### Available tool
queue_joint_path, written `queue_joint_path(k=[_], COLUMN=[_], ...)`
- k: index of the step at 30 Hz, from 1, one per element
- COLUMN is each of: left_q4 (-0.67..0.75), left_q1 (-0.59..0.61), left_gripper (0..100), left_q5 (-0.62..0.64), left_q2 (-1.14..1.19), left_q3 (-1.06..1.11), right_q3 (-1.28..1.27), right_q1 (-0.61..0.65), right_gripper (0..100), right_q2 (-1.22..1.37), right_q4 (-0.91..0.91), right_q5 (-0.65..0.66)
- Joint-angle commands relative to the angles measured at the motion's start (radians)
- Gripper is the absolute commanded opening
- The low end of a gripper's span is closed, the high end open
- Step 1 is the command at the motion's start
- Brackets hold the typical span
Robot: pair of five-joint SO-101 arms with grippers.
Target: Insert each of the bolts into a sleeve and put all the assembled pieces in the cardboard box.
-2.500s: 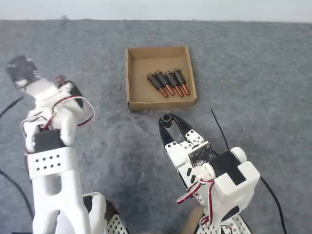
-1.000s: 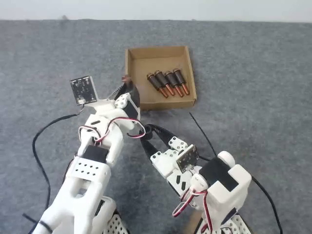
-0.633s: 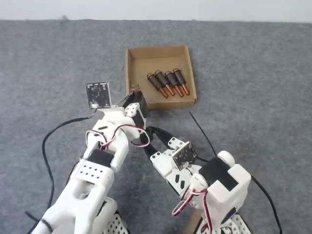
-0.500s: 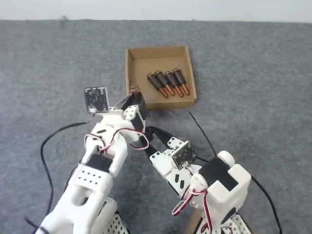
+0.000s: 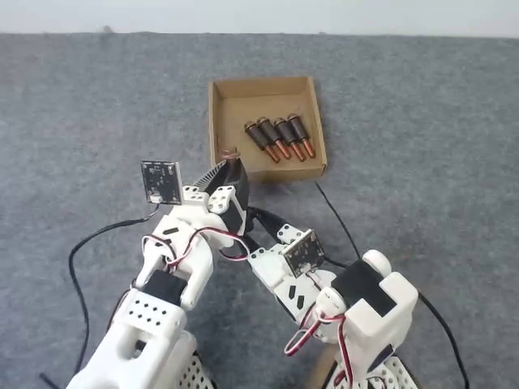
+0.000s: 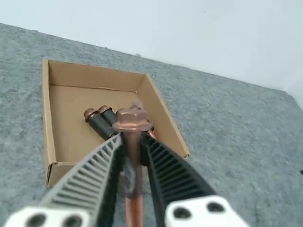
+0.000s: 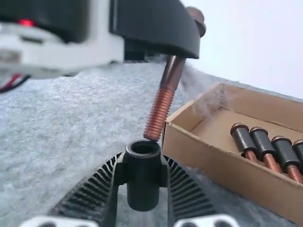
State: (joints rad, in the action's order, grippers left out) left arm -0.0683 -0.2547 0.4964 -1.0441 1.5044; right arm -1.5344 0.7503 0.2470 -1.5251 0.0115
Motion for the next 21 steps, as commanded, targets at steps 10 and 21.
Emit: queue_joint_path(k=[10, 21], left_q4=[0.02, 0.02], left_q1=[-0.011, -0.037], left_gripper=[1, 1], left_q5=[-0.035, -0.075], left_q2=[-0.043, -0.044], left_q3=[0.013, 0.039], right_q3=[0.034, 0.051], right_q1=[-0.021, -0.059], right_gripper=[0.6, 0.6], right_q2=[-0.013, -0.022], right_q4=[0.004, 0.061], right_q5=[-0.003, -0.003])
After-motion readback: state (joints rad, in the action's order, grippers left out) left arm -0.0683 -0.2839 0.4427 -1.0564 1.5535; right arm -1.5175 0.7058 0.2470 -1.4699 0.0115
